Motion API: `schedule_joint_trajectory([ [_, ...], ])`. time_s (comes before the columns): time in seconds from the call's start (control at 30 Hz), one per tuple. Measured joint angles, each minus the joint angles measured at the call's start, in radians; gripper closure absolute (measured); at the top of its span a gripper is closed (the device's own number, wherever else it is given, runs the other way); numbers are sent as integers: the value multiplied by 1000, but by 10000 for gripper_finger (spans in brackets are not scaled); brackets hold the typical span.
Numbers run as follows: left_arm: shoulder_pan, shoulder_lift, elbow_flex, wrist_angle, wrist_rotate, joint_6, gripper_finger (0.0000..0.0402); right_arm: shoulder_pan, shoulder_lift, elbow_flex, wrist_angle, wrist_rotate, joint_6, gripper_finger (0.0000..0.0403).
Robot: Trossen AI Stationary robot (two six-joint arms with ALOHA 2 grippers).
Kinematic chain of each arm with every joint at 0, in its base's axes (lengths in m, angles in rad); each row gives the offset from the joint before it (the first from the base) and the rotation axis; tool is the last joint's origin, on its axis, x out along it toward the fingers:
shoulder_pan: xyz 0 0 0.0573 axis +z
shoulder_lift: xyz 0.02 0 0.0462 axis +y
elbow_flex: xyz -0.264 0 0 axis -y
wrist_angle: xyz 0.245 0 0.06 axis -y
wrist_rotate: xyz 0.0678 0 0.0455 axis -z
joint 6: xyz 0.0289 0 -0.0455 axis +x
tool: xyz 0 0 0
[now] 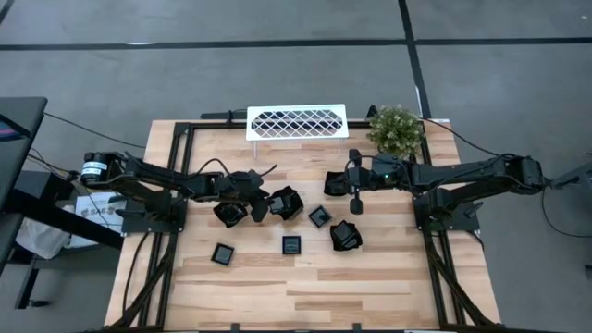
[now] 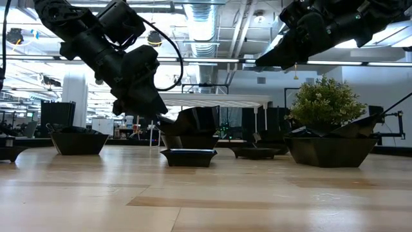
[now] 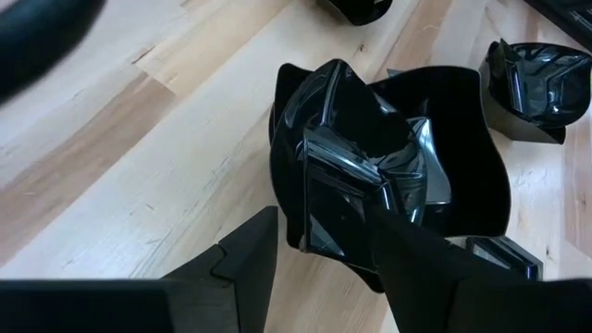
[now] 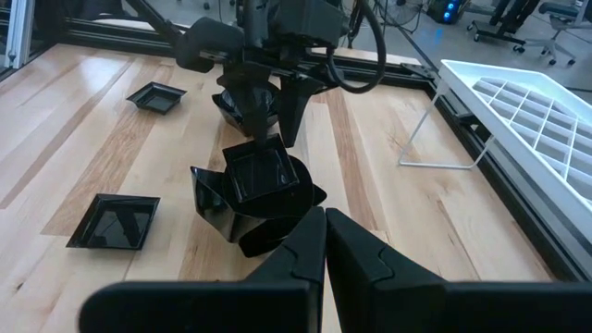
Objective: Pick & Place Mini shaped plates
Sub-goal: Put the black square plate on the shelf
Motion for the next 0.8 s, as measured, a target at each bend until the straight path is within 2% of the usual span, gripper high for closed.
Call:
schedule_joint_trajectory([
  [0.2,0,0,0,0,0,0,239,0,0,0,0,0,0,397],
  [0.53,0,0,0,0,2,0,301,0,0,0,0,0,0,397],
  [0.8,1,0,0,1,1,26,325,0,0,0,0,0,0,397],
])
